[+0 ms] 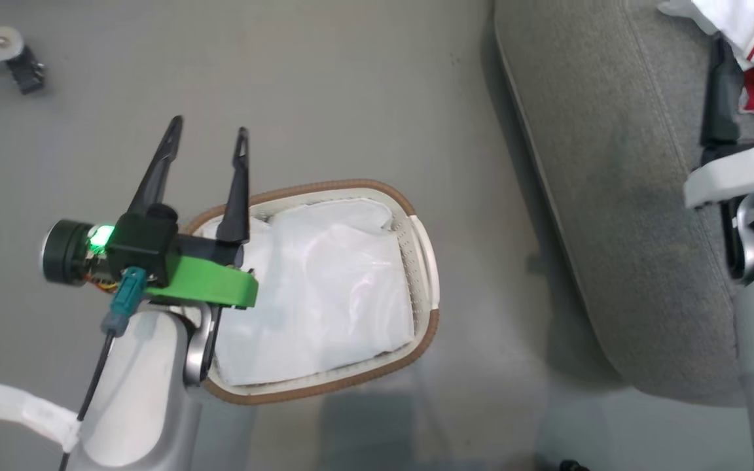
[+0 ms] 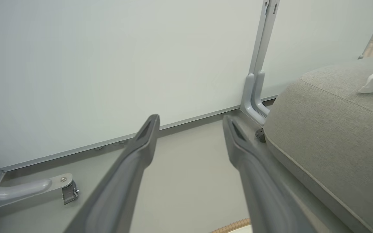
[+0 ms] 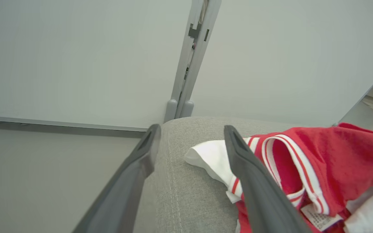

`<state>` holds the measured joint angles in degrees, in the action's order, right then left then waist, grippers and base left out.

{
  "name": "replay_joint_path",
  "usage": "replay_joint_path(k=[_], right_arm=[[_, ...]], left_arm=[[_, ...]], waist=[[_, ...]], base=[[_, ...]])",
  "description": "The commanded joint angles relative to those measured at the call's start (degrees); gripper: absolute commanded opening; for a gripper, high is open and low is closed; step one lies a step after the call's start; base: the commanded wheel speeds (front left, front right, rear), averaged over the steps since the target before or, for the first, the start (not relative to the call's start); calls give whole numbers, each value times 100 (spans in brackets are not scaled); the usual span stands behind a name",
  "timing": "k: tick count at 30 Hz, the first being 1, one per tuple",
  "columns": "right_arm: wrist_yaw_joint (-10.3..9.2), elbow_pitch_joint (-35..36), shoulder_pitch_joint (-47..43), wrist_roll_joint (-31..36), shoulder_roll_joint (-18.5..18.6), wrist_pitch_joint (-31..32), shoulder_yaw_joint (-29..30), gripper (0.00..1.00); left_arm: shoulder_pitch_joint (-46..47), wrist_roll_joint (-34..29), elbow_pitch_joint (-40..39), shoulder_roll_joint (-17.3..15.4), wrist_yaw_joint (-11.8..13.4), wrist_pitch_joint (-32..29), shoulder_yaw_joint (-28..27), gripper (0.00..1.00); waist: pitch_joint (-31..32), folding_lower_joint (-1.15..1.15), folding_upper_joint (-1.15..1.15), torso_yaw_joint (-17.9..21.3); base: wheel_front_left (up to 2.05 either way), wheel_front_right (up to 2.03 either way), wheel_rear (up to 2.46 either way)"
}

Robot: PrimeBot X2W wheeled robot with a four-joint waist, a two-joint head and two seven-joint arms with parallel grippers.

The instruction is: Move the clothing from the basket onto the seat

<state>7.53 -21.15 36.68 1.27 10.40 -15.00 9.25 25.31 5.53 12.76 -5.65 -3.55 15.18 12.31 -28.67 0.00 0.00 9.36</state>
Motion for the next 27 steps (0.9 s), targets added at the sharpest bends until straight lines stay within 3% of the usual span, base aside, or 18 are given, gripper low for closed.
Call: replay_joint_path(k=[1,15,27], right_arm=[[-8,66,-173,-82,-2,-28,-103,100],[-8,181,-1075,-447,-555,-28,-990,100],[-8,38,-1787,-538,-713,-28,-1200,100]], left_arm=[[-156,-27,-38,20,60,-5,-129,100],[-1119,-60,158,176,102,-6,-1079,100],[-1812,-123,334,239,4,-5,-1482,100]], waist=[[357,0,0,-343],[1163,0,0,-742],[1860,0,0,-742]], base=[[0,0,0],[0,0,0],[0,0,0]])
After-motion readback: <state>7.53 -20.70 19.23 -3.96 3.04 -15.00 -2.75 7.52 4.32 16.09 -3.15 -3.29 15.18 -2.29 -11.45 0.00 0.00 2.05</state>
